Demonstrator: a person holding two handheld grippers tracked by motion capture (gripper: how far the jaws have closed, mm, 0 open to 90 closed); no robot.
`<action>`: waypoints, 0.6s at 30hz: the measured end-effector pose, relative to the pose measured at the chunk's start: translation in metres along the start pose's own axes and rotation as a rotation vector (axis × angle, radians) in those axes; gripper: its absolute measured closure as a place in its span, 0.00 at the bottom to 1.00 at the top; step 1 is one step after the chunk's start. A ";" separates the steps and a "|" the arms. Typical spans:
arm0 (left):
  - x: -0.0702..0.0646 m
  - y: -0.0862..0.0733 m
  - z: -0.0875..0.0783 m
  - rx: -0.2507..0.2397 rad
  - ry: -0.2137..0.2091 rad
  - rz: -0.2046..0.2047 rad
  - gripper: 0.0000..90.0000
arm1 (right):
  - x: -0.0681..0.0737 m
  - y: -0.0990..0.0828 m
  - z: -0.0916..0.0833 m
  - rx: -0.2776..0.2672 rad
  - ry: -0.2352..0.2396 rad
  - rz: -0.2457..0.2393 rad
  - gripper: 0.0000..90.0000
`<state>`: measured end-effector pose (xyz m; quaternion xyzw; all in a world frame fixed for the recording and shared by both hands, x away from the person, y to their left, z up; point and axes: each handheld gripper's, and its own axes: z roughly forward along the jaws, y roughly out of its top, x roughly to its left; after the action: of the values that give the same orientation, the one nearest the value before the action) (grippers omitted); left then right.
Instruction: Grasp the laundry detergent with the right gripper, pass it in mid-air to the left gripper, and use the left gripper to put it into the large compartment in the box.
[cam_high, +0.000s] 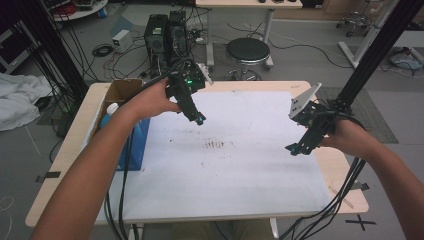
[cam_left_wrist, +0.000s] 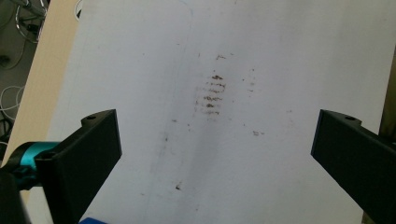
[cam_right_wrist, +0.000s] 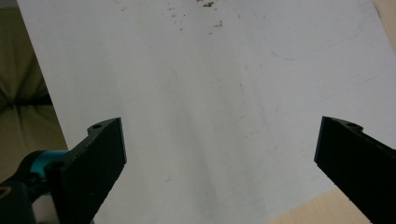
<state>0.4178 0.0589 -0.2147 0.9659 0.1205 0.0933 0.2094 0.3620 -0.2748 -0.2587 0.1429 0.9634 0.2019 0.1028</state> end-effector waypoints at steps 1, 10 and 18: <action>0.000 0.000 0.000 -0.003 -0.002 0.001 0.02 | 0.000 0.000 0.000 0.002 -0.001 -0.001 0.01; -0.002 0.001 0.001 0.004 -0.005 0.011 0.02 | 0.001 0.001 0.000 0.005 -0.004 0.001 0.01; -0.002 0.000 0.002 0.019 0.000 0.013 0.02 | 0.002 0.001 0.001 0.008 -0.004 -0.003 0.01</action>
<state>0.4166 0.0572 -0.2166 0.9686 0.1149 0.0934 0.1995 0.3604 -0.2728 -0.2593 0.1421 0.9643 0.1974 0.1043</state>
